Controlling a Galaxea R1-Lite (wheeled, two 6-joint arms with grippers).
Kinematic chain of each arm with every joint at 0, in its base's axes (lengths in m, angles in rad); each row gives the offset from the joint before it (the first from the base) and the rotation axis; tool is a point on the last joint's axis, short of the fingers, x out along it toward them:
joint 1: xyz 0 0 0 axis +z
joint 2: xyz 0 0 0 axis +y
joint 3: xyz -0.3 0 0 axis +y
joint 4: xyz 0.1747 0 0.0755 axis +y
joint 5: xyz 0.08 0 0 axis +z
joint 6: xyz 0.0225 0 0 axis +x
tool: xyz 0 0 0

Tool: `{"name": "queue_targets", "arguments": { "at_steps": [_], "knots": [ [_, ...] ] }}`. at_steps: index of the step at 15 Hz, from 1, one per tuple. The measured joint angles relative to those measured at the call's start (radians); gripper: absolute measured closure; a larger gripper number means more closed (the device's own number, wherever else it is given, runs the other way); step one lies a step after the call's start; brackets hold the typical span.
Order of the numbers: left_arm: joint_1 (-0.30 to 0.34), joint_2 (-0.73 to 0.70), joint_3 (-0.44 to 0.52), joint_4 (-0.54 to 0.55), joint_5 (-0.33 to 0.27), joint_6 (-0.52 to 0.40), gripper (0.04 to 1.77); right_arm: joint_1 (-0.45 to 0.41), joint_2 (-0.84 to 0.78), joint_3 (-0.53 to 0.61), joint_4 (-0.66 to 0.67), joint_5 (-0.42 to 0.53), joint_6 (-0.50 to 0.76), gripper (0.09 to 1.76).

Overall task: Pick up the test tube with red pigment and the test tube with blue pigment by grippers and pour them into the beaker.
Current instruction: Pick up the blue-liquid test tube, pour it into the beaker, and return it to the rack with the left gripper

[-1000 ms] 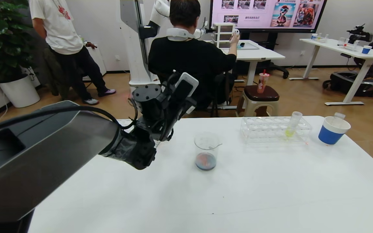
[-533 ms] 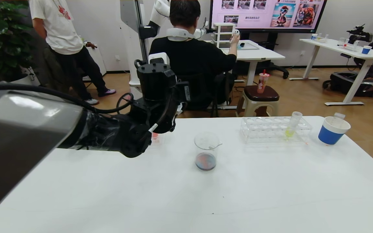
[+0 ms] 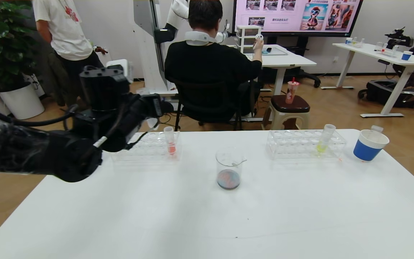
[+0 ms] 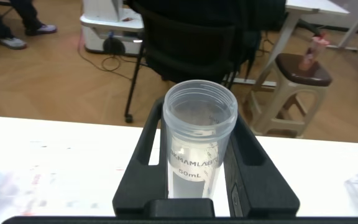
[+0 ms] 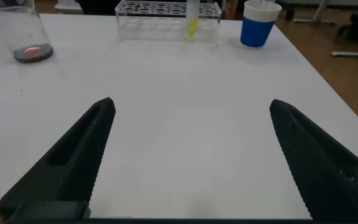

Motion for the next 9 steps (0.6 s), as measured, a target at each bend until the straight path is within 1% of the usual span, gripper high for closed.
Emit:
{"name": "queue_targets", "arguments": {
  "at_steps": [3,5,7,8,9],
  "knots": [
    [0.241,-0.093,0.103,-0.001,-0.164,0.017,1.30,0.001,0.000,0.000,0.000,0.000,0.000,0.11],
    [0.417,-0.139,0.141,-0.003,-0.288,0.033,1.30,0.000,0.000,0.000,0.000,0.000,0.000,0.11],
    [0.574,-0.163,0.169,-0.014,-0.395,0.056,1.30,0.000,0.000,0.000,0.000,0.000,0.000,0.11],
    [0.636,-0.164,0.179,-0.046,-0.439,0.062,1.30,0.001,0.000,0.000,0.000,0.000,0.000,0.11],
    [0.681,-0.156,0.188,-0.096,-0.466,0.065,1.30,0.001,0.000,0.000,0.000,0.000,0.000,0.11]
  ]
}}
